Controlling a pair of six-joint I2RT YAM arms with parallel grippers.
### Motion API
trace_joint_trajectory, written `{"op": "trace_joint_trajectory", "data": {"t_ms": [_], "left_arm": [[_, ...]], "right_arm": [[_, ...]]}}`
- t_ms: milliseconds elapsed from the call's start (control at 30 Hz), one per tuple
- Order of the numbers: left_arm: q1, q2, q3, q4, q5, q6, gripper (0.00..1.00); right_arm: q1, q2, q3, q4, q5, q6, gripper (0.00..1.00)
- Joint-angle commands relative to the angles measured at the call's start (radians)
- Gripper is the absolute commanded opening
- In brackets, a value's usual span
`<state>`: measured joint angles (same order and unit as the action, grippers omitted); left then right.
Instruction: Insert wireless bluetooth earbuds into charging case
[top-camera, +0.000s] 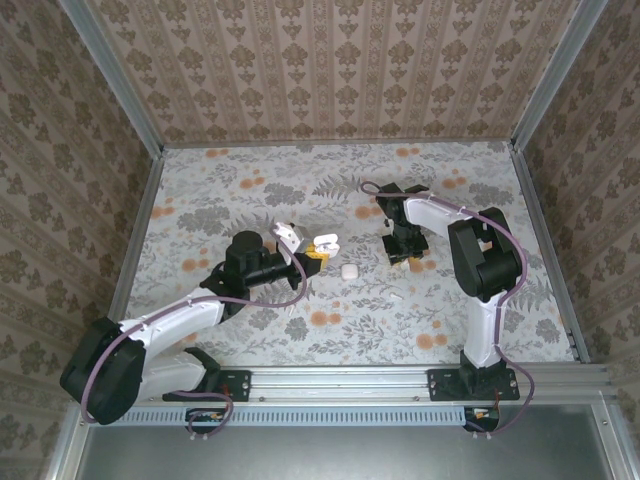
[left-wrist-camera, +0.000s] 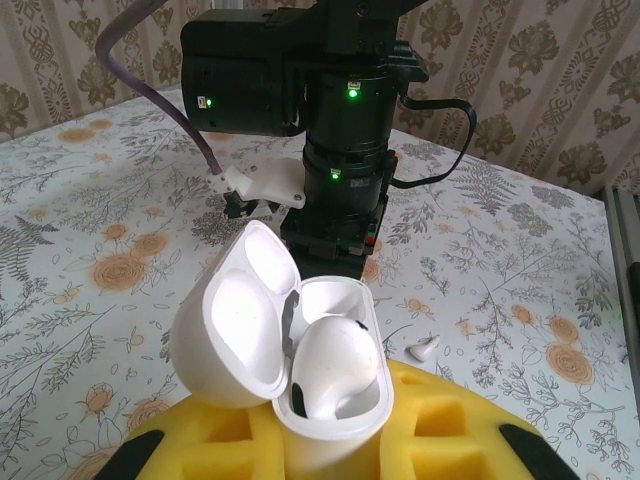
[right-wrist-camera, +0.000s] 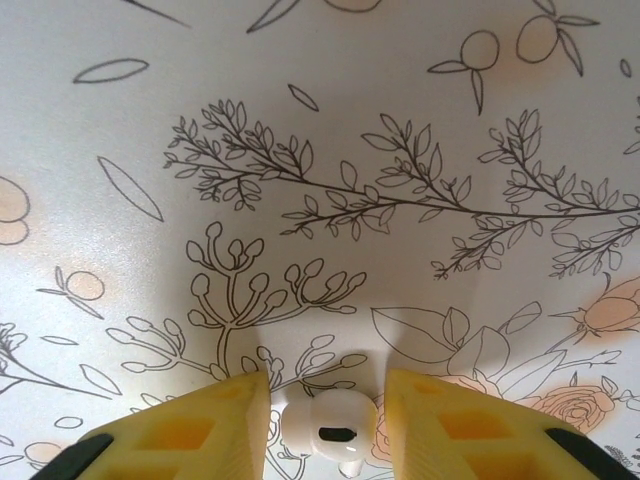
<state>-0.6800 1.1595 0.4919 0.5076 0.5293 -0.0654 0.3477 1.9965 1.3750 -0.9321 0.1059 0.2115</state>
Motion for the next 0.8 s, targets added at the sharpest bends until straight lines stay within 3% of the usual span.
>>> {"op": "trace_joint_trajectory", "data": {"t_ms": [0, 767], "left_arm": [[-0.001, -0.029, 0.011, 0.008, 0.004, 0.018, 0.0], [-0.002, -0.023, 0.03, -0.014, 0.005, 0.018, 0.0]], "right_arm": [[0.004, 0.003, -0.02, -0.068, 0.043, -0.008, 0.38], [0.004, -0.016, -0.02, -0.117, 0.019, -0.082, 0.41]]}}
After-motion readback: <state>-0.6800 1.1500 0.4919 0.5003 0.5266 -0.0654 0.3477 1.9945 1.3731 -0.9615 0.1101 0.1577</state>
